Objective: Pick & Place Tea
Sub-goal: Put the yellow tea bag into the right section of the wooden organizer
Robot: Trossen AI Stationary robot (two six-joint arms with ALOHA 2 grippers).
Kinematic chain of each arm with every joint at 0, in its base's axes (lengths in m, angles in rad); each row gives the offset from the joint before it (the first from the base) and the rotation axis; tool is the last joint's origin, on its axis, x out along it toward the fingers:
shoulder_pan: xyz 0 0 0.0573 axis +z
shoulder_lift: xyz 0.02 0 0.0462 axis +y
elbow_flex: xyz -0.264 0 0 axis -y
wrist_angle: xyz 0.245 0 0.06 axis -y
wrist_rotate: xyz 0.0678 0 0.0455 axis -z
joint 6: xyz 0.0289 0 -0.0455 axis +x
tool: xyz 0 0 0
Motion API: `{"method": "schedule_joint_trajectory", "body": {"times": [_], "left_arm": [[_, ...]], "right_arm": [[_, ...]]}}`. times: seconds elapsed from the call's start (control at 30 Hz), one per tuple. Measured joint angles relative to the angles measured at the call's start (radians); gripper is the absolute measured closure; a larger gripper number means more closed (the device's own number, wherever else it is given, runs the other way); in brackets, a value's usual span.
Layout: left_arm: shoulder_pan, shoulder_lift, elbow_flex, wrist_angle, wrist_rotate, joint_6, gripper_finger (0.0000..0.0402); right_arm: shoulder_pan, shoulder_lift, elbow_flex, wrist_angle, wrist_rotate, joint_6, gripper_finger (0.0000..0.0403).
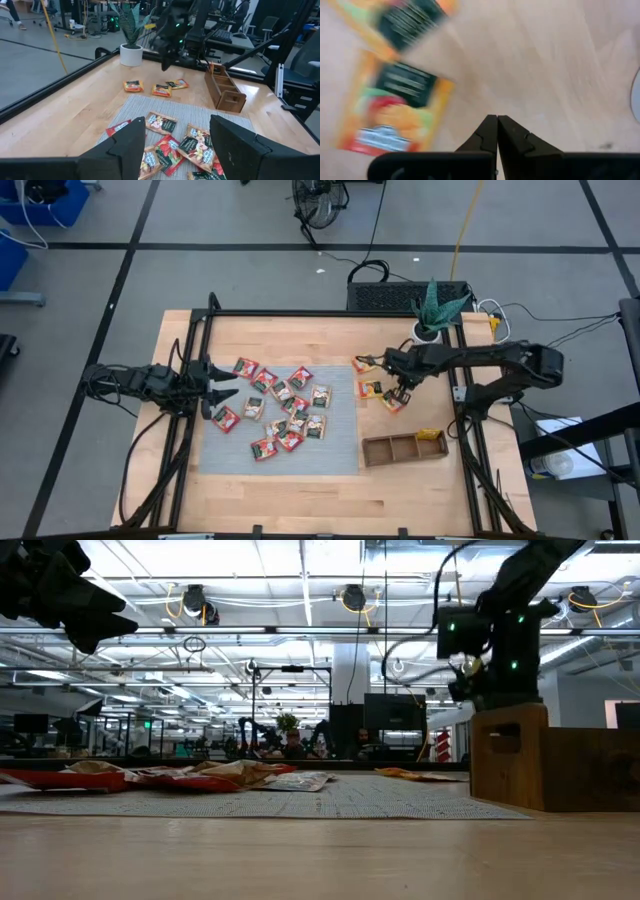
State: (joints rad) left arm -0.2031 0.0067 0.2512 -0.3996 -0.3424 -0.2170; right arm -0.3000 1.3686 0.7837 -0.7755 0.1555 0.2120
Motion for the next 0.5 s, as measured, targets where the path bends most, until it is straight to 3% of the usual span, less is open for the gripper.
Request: {"method": "schedule_joint_trajectory", "body": {"times": [0.17,0.27,0.37,0.5], "left_arm": [[0.000,0.000,0.000,0.000,0.000,0.000,0.0178],[0.000,0.000,0.000,0.000,0.000,0.000,0.0178],[0.000,0.000,0.000,0.000,0.000,0.000,0.0179],[0.000,0.000,0.000,0.000,0.000,0.000,0.0179]], "right_arm": [[0.203,-0.107,0.000,0.071,0.000,0.118,0.0402],[0.318,-0.119,0.000,0.165,-0.009,0.155,0.0382],[0.388,-0.103,0.000,0.246,-0.060,0.163,0.0333],[0.422,-0.065,0.000,0.284,-0.113,0.169,0.0236]]}}
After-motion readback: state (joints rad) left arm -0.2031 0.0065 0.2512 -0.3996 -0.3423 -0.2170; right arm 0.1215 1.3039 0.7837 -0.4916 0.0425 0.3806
